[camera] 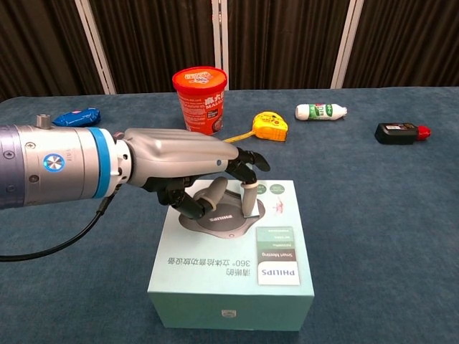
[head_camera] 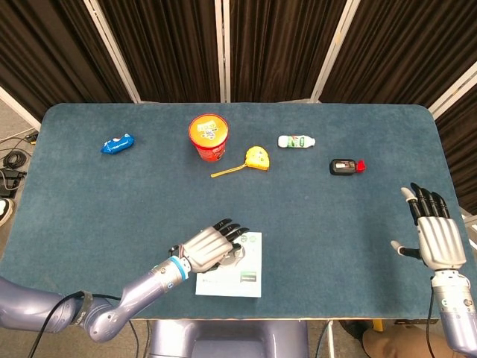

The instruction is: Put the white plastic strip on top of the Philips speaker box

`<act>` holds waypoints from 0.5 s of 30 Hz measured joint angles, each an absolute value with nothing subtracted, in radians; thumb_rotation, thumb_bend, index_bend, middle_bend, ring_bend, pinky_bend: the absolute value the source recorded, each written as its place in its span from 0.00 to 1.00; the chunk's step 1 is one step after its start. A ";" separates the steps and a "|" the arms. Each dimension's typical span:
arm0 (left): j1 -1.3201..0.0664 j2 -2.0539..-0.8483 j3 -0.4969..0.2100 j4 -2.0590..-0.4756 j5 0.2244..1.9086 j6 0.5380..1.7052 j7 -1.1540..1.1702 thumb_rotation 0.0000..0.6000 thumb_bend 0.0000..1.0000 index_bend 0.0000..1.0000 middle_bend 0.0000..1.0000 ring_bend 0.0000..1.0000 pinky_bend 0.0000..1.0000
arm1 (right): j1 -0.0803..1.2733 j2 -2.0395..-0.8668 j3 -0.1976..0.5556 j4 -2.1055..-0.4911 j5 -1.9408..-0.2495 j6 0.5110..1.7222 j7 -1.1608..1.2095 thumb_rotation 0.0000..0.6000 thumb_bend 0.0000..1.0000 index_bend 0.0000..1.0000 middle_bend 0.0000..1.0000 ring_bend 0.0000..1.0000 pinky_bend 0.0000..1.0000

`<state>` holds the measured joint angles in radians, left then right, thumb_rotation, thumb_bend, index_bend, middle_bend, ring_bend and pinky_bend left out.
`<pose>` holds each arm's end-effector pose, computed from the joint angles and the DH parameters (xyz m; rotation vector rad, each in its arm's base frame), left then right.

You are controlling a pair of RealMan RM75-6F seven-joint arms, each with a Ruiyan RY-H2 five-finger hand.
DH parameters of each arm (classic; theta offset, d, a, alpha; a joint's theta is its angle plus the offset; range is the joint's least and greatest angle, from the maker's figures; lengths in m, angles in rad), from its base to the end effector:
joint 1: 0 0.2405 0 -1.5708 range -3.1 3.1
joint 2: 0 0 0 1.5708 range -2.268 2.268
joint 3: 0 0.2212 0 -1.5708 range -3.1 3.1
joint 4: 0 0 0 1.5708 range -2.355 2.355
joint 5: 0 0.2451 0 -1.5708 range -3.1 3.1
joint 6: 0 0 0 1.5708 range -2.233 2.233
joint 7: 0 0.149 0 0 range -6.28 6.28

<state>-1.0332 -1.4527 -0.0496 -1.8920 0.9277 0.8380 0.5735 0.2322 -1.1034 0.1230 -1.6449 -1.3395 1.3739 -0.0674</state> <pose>-0.0190 0.2385 -0.0797 -2.4081 -0.8526 -0.8369 -0.2757 -0.2450 0.1171 1.3709 -0.8850 0.8966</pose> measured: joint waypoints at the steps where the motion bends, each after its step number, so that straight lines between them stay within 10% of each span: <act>1: -1.034 -1.454 -0.048 -1.892 0.927 0.842 0.576 1.00 1.00 0.36 0.00 0.00 0.00 | 0.232 -1.103 0.124 -1.645 -1.340 1.374 -0.066 1.00 0.00 0.00 0.00 0.00 0.00; 15: -1.036 -1.467 -0.035 -1.892 0.957 0.878 0.585 1.00 1.00 0.36 0.00 0.00 0.00 | 0.225 -1.096 0.134 -1.646 -1.341 1.369 -0.054 1.00 0.00 0.00 0.00 0.00 0.00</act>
